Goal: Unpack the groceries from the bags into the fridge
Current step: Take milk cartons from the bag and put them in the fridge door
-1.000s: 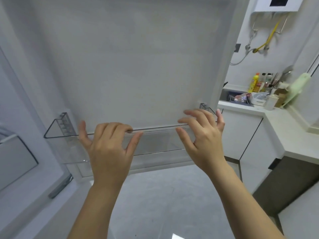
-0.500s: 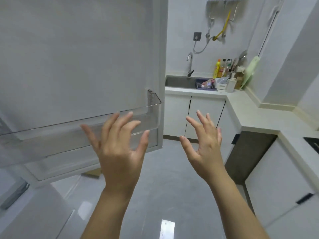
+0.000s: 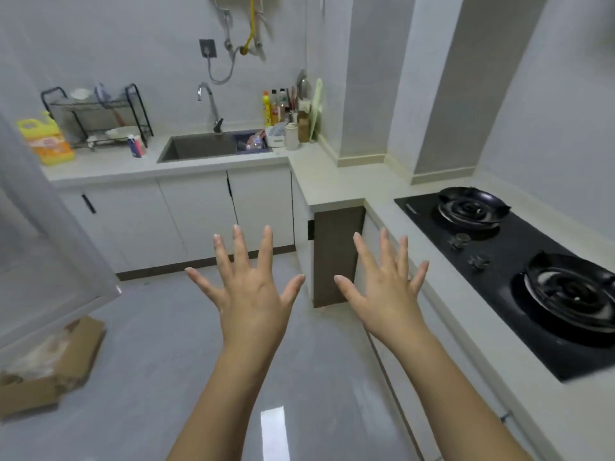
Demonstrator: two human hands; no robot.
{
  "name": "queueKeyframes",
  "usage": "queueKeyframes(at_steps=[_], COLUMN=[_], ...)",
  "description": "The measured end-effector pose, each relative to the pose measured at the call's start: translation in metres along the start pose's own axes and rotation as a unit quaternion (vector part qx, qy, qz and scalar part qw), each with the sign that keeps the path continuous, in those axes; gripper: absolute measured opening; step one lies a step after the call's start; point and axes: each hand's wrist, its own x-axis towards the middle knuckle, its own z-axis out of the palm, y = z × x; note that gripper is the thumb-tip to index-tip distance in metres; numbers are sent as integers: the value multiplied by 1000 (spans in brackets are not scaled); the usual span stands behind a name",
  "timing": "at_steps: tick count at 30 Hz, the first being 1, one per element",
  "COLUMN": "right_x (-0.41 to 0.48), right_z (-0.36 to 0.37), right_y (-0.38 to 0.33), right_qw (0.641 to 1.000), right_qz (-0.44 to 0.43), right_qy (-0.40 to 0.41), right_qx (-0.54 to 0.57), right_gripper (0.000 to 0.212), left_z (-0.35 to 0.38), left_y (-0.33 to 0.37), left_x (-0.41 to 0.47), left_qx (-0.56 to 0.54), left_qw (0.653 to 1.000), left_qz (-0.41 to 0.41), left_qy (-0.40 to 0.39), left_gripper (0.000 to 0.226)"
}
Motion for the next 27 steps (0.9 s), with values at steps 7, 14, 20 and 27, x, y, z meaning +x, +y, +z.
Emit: queueKeyframes(at_steps=[7, 14, 20, 27], right_x=[-18, -47, -66, -53], right_z=[-34, -62, -85, -111], right_y=[111, 203, 279, 374], right_qw=[994, 974, 942, 896], right_qz=[105, 223, 325, 435], right_qy=[1, 25, 50, 72], right_qx=[-23, -31, -63, -61], right_gripper=[77, 74, 74, 76], left_z=[36, 69, 94, 131], left_y=[111, 216, 311, 435], left_x=[-8, -12, -13, 7], left_qx=[-29, -76, -115, -187], left_qw=[994, 975, 943, 891], left_qz=[93, 193, 293, 393], left_qy=[-45, -84, -108, -126], left_gripper=[81, 78, 75, 77])
